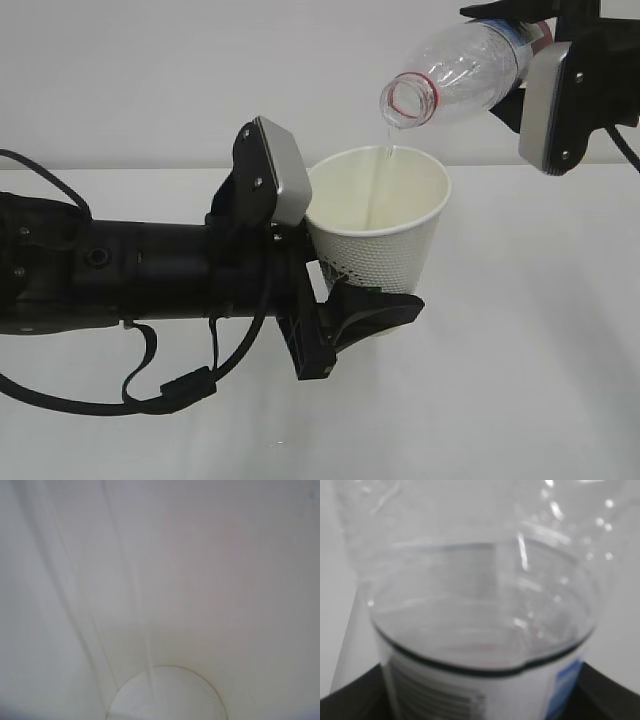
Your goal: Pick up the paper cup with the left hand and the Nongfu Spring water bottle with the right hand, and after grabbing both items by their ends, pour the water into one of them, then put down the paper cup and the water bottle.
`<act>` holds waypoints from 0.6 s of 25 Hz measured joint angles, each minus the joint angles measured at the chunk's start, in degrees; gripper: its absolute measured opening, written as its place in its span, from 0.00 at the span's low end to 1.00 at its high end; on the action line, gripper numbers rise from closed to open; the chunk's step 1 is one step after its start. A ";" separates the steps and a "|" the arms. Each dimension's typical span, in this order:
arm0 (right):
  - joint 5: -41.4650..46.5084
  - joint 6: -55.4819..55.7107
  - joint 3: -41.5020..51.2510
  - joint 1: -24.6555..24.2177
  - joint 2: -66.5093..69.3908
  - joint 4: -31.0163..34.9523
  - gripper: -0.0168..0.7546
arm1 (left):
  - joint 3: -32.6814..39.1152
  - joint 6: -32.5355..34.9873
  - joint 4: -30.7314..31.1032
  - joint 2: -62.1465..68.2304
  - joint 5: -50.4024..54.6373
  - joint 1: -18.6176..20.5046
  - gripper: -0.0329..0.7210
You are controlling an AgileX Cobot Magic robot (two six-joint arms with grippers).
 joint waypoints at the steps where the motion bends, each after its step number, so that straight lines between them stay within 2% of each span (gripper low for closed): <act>1: 0.00 0.00 0.00 0.00 0.00 0.00 0.69 | 0.00 0.00 0.00 0.00 0.00 0.00 0.75; 15: 0.00 -0.87 0.00 0.00 0.00 0.86 0.69 | 0.00 0.00 0.00 0.00 0.03 0.00 0.75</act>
